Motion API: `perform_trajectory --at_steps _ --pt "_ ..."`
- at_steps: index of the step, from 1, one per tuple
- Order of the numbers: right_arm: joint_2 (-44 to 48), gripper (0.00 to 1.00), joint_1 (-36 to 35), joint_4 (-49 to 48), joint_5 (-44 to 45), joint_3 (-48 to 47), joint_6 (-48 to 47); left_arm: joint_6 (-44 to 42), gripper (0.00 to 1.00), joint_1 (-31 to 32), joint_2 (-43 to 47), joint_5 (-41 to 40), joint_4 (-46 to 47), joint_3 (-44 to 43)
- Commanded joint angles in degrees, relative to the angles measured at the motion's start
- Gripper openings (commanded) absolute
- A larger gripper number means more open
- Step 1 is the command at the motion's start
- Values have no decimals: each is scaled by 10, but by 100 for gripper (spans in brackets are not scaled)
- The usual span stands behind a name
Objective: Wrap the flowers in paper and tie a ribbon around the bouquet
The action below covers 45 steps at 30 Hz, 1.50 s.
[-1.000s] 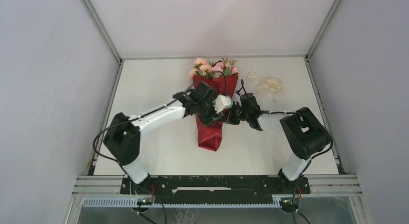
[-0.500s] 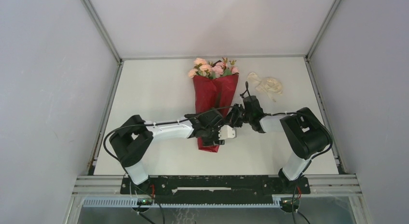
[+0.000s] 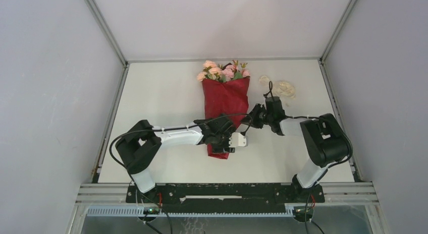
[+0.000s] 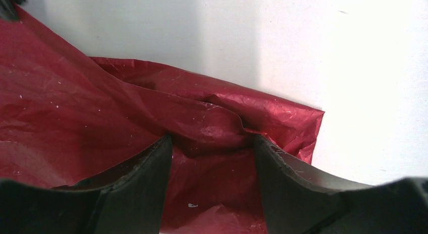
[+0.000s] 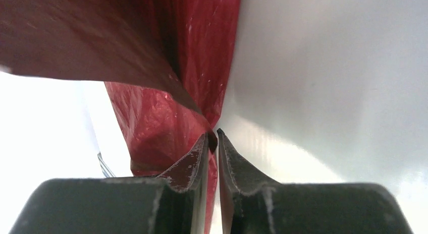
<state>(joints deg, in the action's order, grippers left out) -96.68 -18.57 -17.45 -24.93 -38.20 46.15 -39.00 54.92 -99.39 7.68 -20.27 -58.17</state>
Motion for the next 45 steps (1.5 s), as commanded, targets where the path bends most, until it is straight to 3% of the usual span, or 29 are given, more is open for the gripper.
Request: perform_trajectory --at_steps 1,7,12,16,24,29,38,45 --pt "40 20 34 13 9 -3 -42 -16 66 9 -27 17 -43 9" --pt "86 22 82 56 -47 -29 -119 -19 66 11 -32 20 -51 5" --pt "198 22 23 123 12 -47 -198 -13 67 11 -38 25 -54 1" --pt "232 22 -26 73 -5 -48 -202 -13 67 11 -40 29 -58 -1" --pt "34 12 2 4 -47 -133 -154 -8 67 11 -34 36 -71 -10" --pt "-83 10 13 22 -46 -200 -165 -5 68 12 -31 42 -89 -22" --pt "-165 8 36 46 -31 -240 -179 0 69 53 -13 101 -173 -58" --pt "-178 8 42 54 -30 -242 -185 -9 70 71 26 196 -295 -130"
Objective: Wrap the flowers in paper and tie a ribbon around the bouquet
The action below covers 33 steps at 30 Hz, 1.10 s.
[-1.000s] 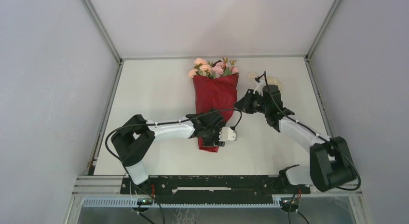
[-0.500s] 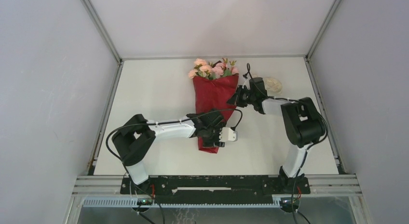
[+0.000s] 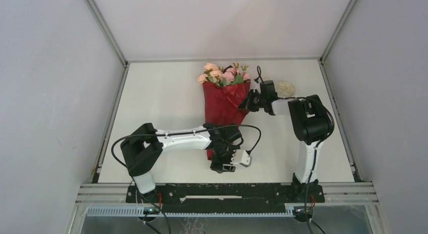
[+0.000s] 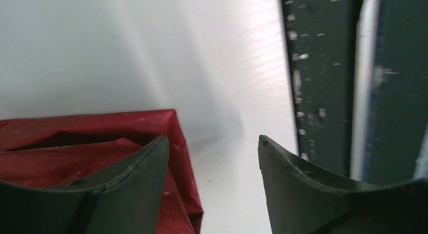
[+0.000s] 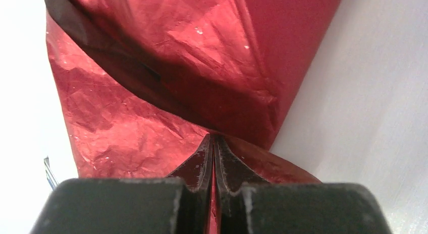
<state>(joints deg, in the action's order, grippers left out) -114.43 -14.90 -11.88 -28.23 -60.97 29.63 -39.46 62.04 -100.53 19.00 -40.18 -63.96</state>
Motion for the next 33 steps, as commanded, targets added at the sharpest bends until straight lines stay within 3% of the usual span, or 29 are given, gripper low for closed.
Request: perform_trajectory --at_steps 1,4,7,11,14,17,25,27,33 --pt "0 8 6 1 4 -14 -21 -12 71 -1 42 96 -124 -92" --pt "5 8 5 8 5 -14 -26 -27 71 -28 64 140 -197 -154" --pt "8 8 3 14 5 -14 -28 5 63 -89 66 148 -171 -180" --pt "7 8 -2 16 4 -14 -29 79 30 -140 22 -10 -57 -173" --pt "7 8 -5 18 5 -14 -30 72 23 -144 -11 -118 10 -153" --pt "7 8 -6 24 7 -14 -33 62 21 -142 -27 -161 49 -129" --pt "5 8 -6 30 9 -14 -37 35 19 -84 -29 -149 66 -29" --pt "6 8 -7 36 10 -14 -37 26 23 -44 -25 -155 67 11" --pt "12 8 -11 48 16 -14 -45 34 34 -20 11 -148 35 40"
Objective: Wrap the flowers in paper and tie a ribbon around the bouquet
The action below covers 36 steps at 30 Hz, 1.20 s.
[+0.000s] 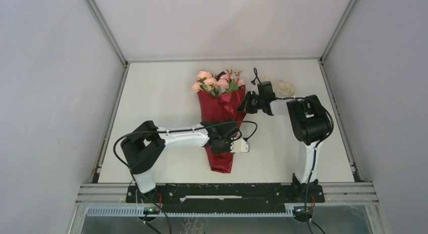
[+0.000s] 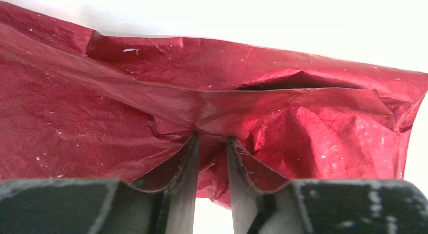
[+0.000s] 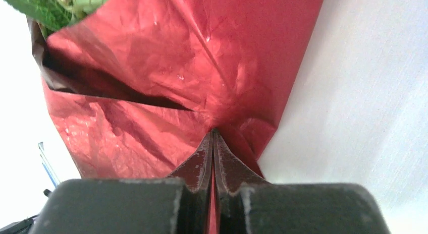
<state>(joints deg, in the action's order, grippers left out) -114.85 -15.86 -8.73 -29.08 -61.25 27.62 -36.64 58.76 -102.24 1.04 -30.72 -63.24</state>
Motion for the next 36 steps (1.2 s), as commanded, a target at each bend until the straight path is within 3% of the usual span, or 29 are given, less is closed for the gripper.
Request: perform_trajectory --at_steps 1,6,21,26,31,36 --pt "17 8 -3 18 25 -11 -25 9 39 17 34 36 -68 35" --pt "17 8 -5 20 28 -11 -23 17 55 53 66 46 -89 61" --pt "14 8 -14 23 28 -11 -22 40 53 101 81 65 -81 111" --pt "14 8 -14 24 28 -11 -21 33 63 123 82 52 -61 124" --pt "15 8 -15 28 26 -11 -25 11 69 129 121 69 -129 58" --pt "20 9 -16 29 18 -11 -21 17 68 76 121 136 -158 -52"
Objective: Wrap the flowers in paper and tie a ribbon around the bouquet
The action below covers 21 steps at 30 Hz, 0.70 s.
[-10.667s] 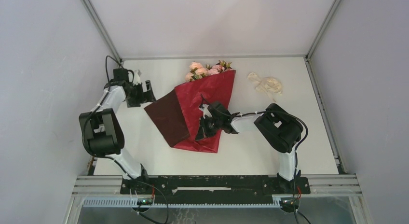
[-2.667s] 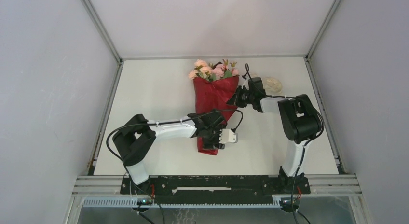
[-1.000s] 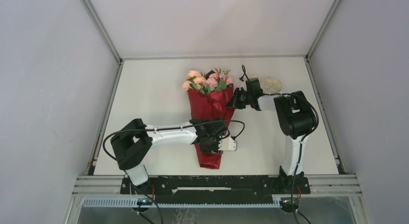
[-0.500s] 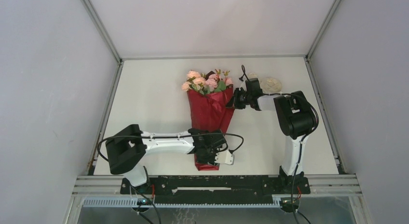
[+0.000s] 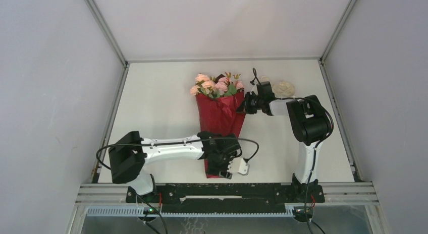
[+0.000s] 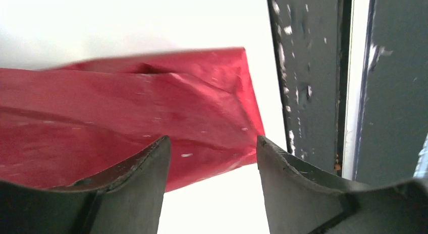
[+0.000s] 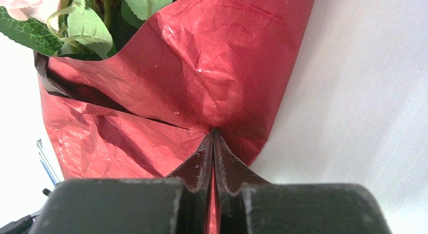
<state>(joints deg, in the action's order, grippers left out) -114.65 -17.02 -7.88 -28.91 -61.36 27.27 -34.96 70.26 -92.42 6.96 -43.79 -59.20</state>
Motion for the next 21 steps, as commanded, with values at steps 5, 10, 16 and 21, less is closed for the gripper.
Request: perform_trajectory --at_steps 5,10,16,21 --pt "34 9 -5 19 9 -10 -14 67 63 -71 -39 -58 185 -83" --pt "54 10 -4 24 0 -10 -15 62 64 -70 -130 -118 234 -111" --pt "87 11 9 52 -11 -10 -33 67 64 -69 -155 -75 222 -92" --pt "144 14 49 127 6 -28 -59 75 63 -70 -170 -19 204 -81"
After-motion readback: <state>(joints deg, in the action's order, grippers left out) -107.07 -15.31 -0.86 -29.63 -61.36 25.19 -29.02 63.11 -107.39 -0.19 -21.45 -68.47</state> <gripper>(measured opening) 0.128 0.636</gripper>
